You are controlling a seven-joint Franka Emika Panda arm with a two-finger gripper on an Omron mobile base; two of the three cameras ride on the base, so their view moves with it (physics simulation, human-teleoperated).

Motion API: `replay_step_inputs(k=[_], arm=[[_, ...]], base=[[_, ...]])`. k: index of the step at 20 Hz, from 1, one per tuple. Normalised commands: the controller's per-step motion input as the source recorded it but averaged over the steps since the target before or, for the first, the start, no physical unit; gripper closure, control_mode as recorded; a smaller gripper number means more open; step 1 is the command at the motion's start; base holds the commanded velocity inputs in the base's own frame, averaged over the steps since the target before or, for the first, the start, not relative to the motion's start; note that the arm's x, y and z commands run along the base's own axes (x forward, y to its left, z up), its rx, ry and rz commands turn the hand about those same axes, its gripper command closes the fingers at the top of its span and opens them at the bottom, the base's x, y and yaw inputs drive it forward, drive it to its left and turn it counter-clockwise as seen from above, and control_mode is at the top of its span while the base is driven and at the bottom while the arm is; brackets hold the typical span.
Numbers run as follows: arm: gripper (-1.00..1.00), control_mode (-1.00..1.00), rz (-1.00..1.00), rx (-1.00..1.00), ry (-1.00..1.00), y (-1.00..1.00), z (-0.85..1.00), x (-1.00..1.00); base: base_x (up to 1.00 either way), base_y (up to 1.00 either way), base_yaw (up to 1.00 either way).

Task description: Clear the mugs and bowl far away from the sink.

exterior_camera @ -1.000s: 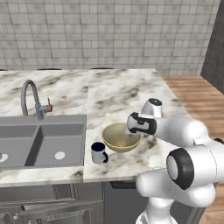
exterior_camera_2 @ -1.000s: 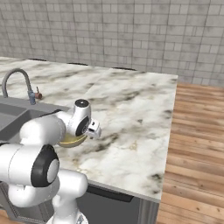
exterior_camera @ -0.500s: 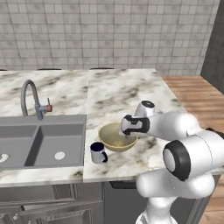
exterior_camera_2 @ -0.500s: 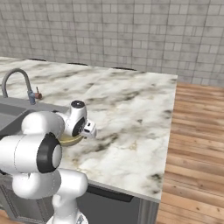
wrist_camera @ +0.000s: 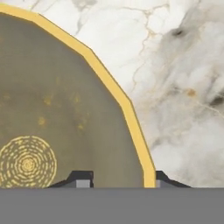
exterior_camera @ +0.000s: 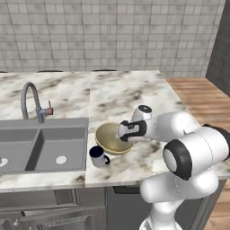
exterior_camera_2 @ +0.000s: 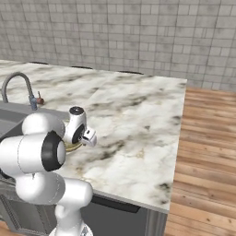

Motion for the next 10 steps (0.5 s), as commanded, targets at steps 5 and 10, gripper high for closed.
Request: replay_step_inputs(k=[5,10], arm=[[1.0,-1.0,-0.19,0.09,-0.03,-0.84,0.04,-0.05],[1.0,-1.0,-0.28,0.16,0.0,-0.95,0.39,-0.15]], base=[[0.0,0.0,0.0],[0.0,0.0,0.0]])
